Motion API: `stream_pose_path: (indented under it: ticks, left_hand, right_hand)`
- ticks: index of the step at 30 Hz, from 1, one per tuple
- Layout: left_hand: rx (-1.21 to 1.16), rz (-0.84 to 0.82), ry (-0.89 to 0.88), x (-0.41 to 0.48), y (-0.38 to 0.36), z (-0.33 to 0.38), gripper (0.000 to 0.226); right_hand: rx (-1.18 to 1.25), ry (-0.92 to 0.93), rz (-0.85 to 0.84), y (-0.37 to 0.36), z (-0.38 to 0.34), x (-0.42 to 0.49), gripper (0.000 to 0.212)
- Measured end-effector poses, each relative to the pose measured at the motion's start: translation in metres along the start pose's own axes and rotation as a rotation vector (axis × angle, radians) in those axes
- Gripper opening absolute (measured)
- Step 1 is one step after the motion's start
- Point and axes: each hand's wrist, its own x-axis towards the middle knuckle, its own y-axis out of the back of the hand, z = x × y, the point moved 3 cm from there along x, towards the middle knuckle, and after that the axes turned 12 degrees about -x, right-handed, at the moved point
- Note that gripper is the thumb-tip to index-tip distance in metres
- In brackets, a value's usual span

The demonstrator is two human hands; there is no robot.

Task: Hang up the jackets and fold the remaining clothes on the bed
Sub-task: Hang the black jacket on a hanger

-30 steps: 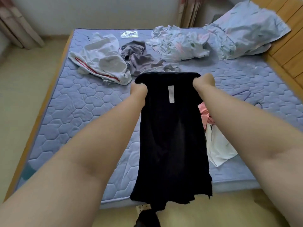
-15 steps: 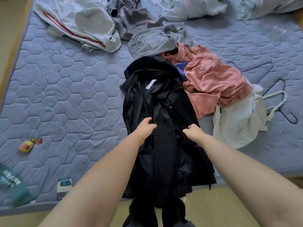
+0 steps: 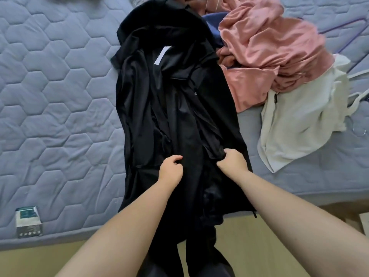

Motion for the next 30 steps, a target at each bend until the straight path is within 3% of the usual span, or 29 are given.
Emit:
stream_pose_path:
  ticks: [2, 3, 6, 8, 10, 12, 14, 16, 17, 19, 21, 23, 26, 27, 30]
  left_hand:
    - [-0.098, 0.158, -0.059, -0.006, -0.001, 0.012, 0.034]
    - [-0.173, 0.163, -0.057, -0.007, -0.006, 0.021, 0.028]
    - [-0.438, -0.028, 0.148, -0.011, -0.027, 0.054, 0.020]
    - [-0.457, -0.127, 0.290, -0.012, -0.044, 0.069, 0.038]
    - [-0.291, -0.104, 0.229, -0.011, -0.054, 0.077, 0.035]
    - [-0.254, -0.007, 0.174, -0.012, -0.055, 0.084, 0.008]
    - [-0.489, 0.008, 0.239, -0.009, -0.054, 0.086, 0.020]
    - [-0.789, -0.022, 0.298, -0.006, -0.050, 0.084, 0.031]
    - [-0.921, -0.025, 0.317, -0.005, -0.046, 0.084, 0.038]
    - [-1.130, 0.006, 0.336, -0.008, -0.034, 0.079, 0.049]
    - [-1.272, -0.002, 0.334, -0.007, -0.027, 0.072, 0.063]
    - [-1.104, 0.013, 0.304, -0.013, -0.026, 0.067, 0.064]
    - [-0.561, 0.072, 0.357, -0.020, -0.031, 0.052, 0.037]
    - [-0.464, 0.071, 0.380, -0.022, -0.033, 0.045, 0.031]
    - [-0.413, 0.008, 0.470, -0.025, -0.040, 0.027, 0.036]
  right_hand:
    - [-0.234, 0.299, 0.217, 0.009, -0.009, -0.020, 0.036]
    - [-0.272, 0.450, 0.226, 0.013, -0.014, -0.034, 0.036]
    - [-0.476, 0.692, 0.095, 0.018, -0.013, -0.064, 0.022]
    - [-0.580, 0.789, 0.085, 0.018, -0.009, -0.076, 0.037]
    - [-0.532, 0.729, -0.059, 0.022, -0.007, -0.080, 0.037]
    - [-0.204, 0.529, -0.327, 0.025, 0.004, -0.076, 0.028]
    - [-0.030, 0.340, -0.567, 0.037, 0.022, -0.070, 0.020]
    - [-0.160, 0.214, -0.664, 0.045, 0.046, -0.064, 0.014]
    - [-0.287, 0.156, -0.552, 0.048, 0.058, -0.062, 0.011]
    - [-0.471, 0.098, 0.013, 0.057, 0.074, -0.059, 0.008]
    - [-0.499, 0.141, 0.330, 0.060, 0.082, -0.064, 0.010]
    - [-0.579, 0.237, 0.153, 0.049, 0.085, -0.068, 0.009]
    - [-0.815, 0.497, -0.133, 0.025, 0.082, -0.078, 0.013]
    - [-0.794, 0.518, -0.197, 0.022, 0.078, -0.083, 0.007]
    - [-0.653, 0.401, -0.397, 0.014, 0.074, -0.092, 0.019]
